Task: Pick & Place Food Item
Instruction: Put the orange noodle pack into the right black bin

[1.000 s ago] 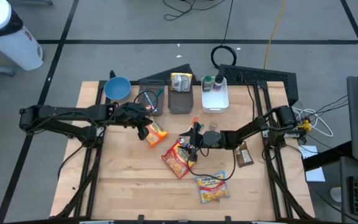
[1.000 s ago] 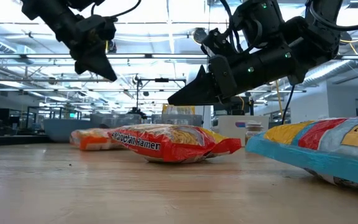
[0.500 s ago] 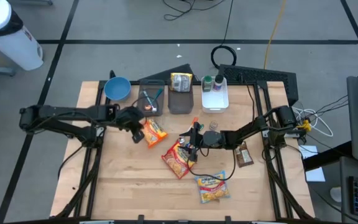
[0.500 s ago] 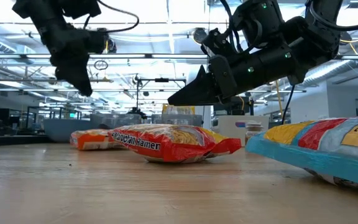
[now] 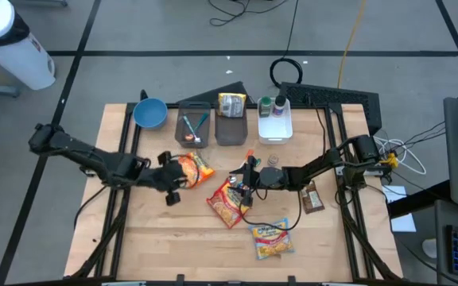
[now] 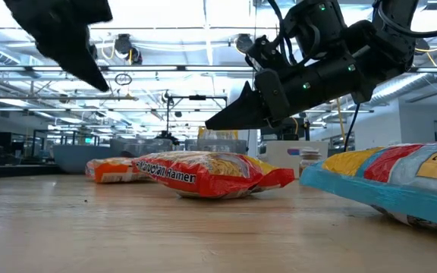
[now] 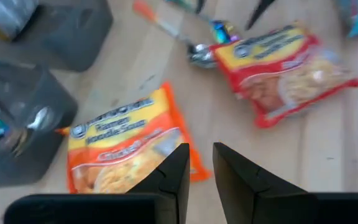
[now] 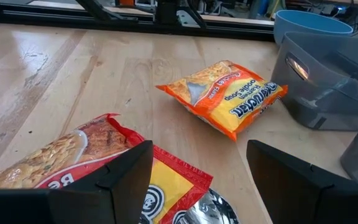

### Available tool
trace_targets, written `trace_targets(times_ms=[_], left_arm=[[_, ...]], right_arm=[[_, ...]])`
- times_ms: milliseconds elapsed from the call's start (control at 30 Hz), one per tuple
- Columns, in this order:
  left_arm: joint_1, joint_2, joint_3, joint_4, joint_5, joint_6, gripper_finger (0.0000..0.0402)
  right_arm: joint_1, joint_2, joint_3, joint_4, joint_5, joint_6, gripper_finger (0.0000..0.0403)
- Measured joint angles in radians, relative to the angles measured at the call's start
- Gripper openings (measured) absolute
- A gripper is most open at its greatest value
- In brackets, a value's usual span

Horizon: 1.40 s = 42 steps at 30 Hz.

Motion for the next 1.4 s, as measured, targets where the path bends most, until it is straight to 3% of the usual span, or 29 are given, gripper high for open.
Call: trace_targets(times_ms=[267, 500, 700, 833, 1067, 1233, 1400], left_arm=[[-0.186, 0.03, 0.181, -0.07, -0.162, -0.036, 0.0081], [-0.289, 0.213, 0.372, -0.291, -0.299, -0.076, 0.0081], [-0.308, 0.387, 0.431, -0.414, -0.317, -0.207, 0.0081], [-0.3, 0.442, 0.431, -0.415, -0.323, -0.27, 0.0081], [-0.234, 0.467, 0.431, -0.414, -0.256, -0.339, 0.0081], [-0.162, 0.467, 0.431, -0.406, -0.083, -0.358, 0.0091], [-0.105, 0.467, 0.431, -0.336, 0.05, -0.367, 0.0136]], right_arm=[[0.0, 0.0, 0.0, -0.003, 0.0, 0.007, 0.0254], [0.01, 0.0, 0.0, 0.016, -0.049, 0.052, 0.0254], [0.072, 0.0, 0.0, 0.02, -0.043, 0.001, 0.0254], [0.148, -0.017, 0.0, 0.011, 0.059, -0.067, 0.0254], [0.233, -0.055, 0.0, -0.102, 0.159, -0.091, 0.0254], [0.261, -0.053, -0.001, -0.154, 0.159, -0.081, 0.0254], [0.274, -0.053, 0.0, -0.235, 0.158, -0.054, 0.0254]])
